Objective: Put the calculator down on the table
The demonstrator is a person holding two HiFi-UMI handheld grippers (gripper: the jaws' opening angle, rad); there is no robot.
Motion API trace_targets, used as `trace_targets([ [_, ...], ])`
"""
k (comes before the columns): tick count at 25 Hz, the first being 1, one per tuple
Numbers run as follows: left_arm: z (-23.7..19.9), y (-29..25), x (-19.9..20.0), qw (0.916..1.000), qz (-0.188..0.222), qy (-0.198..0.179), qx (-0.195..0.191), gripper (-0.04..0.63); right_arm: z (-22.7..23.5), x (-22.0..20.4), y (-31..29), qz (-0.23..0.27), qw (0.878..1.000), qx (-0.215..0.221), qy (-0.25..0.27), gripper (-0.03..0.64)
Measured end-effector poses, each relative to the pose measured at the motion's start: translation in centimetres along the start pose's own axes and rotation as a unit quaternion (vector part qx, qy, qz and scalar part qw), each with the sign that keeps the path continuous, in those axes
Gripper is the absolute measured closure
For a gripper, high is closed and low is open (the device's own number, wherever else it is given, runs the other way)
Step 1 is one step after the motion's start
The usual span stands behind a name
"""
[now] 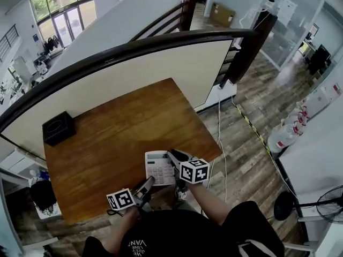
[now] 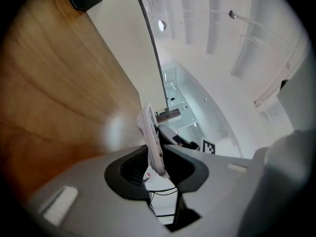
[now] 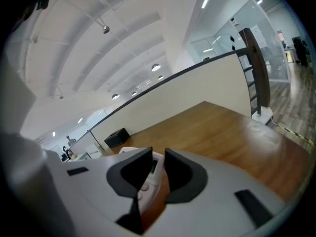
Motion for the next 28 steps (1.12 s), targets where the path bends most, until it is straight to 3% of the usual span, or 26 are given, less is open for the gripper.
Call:
trace_targets([
  [8, 1.0, -4.0, 1.0, 0.9970, 0.064, 0.024, 0.035, 0.497, 3.1, 3.3, -2.7, -0.045, 0.996, 0.066, 0.032, 0.558],
  [18, 1.4, -9.4, 0.5, 0.9873, 0.137, 0.052, 0.062, 0.500, 7.2, 5.5, -4.6, -0.096, 0.984, 0.127, 0.074, 0.558],
  [28, 1.5, -11.9, 3.0, 0.9816, 0.169, 0.052, 0.073, 0.506, 8.8, 8.3, -7.2, -0.102, 0.977, 0.158, 0.099, 0.558],
])
Point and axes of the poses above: the fingertips, and each gripper's own axes: y backward along the fingers, z to its right, x out of its top, the point moved 3 cm from there along y, backward along the fingers, and after that the axes turned 7 degrees about x, right-handed, at the moved point
